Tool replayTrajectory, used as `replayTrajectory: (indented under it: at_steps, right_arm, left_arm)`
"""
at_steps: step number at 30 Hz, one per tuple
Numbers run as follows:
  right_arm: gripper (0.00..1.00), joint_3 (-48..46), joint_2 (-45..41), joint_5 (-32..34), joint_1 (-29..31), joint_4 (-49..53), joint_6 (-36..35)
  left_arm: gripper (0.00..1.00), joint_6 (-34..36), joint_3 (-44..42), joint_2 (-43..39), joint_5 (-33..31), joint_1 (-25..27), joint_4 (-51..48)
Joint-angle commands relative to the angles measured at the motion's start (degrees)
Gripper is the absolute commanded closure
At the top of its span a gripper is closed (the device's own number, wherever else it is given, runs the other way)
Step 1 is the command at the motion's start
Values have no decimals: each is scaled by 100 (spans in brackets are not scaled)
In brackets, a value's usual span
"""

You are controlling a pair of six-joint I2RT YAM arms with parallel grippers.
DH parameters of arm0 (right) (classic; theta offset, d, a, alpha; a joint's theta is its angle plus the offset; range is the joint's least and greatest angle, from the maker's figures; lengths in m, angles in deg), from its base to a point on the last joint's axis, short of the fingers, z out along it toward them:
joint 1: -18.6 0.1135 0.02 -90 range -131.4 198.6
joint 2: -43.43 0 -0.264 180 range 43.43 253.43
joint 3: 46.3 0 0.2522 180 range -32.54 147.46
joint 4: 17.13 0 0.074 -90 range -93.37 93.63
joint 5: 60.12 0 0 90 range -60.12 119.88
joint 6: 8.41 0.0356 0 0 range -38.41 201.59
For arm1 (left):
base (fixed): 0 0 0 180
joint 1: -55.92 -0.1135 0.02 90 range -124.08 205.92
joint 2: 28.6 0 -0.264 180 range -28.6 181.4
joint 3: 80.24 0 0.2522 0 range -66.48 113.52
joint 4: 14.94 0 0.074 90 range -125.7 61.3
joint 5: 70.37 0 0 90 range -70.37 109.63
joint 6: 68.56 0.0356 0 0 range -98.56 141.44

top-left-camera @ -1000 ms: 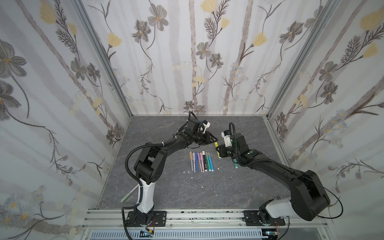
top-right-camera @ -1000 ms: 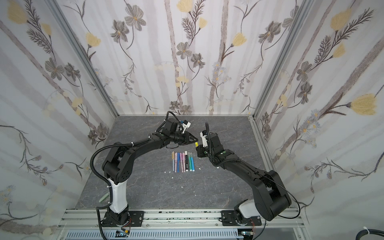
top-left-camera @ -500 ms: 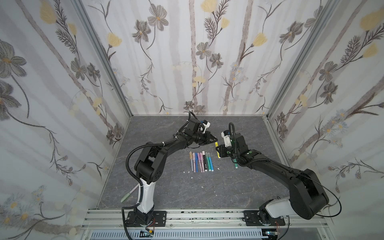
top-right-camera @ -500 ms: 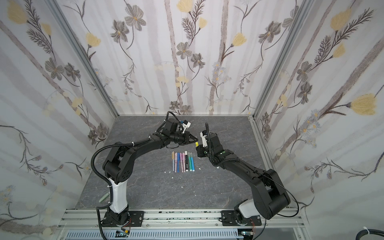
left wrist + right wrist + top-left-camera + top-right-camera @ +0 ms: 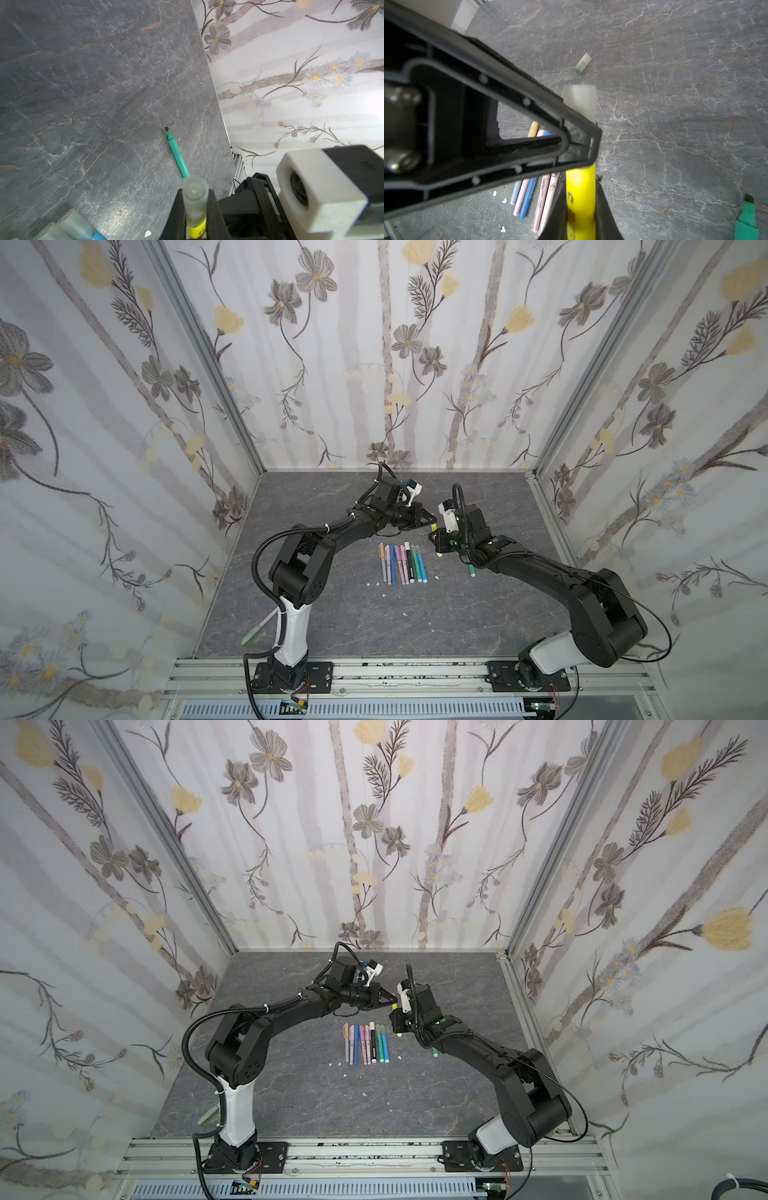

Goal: Open the pen caps
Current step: 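Pull the right gripper away from the left gripper, uncapping the yellow highlighter, then lower the uncapped yellow highlighter beside the green one and open the right gripper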

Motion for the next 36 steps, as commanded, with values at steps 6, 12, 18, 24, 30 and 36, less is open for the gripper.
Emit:
replayTrajectory:
  at_steps: [6, 12, 18, 24, 30, 36]
  right_arm:
    - [100, -102, 51, -100, 8, -21, -56]
    - [100, -447, -146, -119, 63, -28, -32]
    - [100, -754, -361, -61, 194, -21, 44]
    - [100, -1183, -623, 74, 307, -69, 181]
    - [100, -1313, -764, 737, 306, 455, 215]
    - [100, -1242, -613, 1492, 242, 993, 145]
  left_arm:
    - [100, 214, 133, 63, -797, -28, -56]
    - [100, -38, 205, 176, -935, -127, 275]
    - [100, -54, 487, 288, -1116, -210, 243]
    - [100, -52, 699, 350, -1233, -323, 154]
    - [100, 407, 943, 387, -1501, -531, -575]
    - [100, 985, 818, 313, -1918, -912, -1426]
